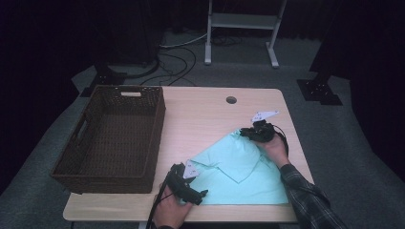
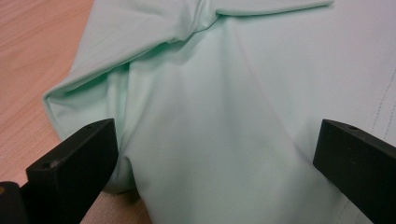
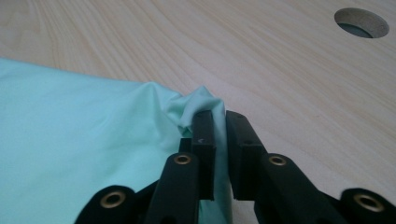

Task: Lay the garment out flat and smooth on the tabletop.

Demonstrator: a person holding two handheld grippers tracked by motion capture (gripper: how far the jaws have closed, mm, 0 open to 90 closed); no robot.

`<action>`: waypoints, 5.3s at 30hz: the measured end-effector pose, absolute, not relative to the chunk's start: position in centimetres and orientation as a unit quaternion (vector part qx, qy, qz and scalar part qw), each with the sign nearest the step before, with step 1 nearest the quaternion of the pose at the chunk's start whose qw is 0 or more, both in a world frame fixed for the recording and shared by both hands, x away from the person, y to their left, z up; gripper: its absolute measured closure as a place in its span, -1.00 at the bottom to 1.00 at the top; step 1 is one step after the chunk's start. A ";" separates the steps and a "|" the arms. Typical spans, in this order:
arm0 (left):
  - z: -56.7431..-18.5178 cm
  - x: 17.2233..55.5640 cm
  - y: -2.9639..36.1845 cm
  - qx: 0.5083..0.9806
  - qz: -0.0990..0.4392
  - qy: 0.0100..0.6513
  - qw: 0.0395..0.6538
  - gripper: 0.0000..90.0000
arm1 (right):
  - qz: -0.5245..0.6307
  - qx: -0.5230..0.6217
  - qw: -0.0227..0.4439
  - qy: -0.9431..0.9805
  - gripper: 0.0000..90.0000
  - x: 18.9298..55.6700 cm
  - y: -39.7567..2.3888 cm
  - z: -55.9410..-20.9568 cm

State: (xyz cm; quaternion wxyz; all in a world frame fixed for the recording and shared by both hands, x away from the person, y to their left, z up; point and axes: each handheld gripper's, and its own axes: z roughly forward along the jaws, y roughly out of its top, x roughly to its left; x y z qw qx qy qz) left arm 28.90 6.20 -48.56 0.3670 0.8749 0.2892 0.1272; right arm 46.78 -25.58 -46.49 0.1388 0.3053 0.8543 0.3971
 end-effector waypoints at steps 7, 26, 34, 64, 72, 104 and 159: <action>-48.6 28.9 6.2 0.875 0.127 0.289 0.367 -1.00 | 0.415 0.313 0.150 0.841 0.22 46.8 -26.4 -46.0; -48.5 29.0 6.2 0.875 0.125 0.288 0.367 -1.00 | 0.439 0.335 0.132 0.823 -0.95 44.4 -28.6 -45.6; -48.5 29.0 6.2 0.877 0.126 0.286 0.366 -1.00 | 0.445 0.323 0.146 0.822 -1.00 41.9 -29.3 -45.8; -47.8 29.5 5.0 0.872 0.125 0.296 0.370 -1.00 | 0.381 0.299 0.123 0.866 -1.00 34.3 -31.6 -48.6; -48.0 30.2 4.4 0.887 0.116 0.292 0.339 -1.00 | 0.366 0.300 0.125 0.872 -1.00 34.2 -31.5 -48.8; -46.3 26.9 3.0 0.879 0.108 0.278 0.371 -1.00 | 0.365 0.314 0.128 0.867 -1.00 29.5 -32.7 -48.8; -41.9 34.0 -5.2 0.878 0.078 0.226 0.415 -0.88 | 0.365 0.318 0.130 0.865 -1.00 29.5 -32.6 -48.8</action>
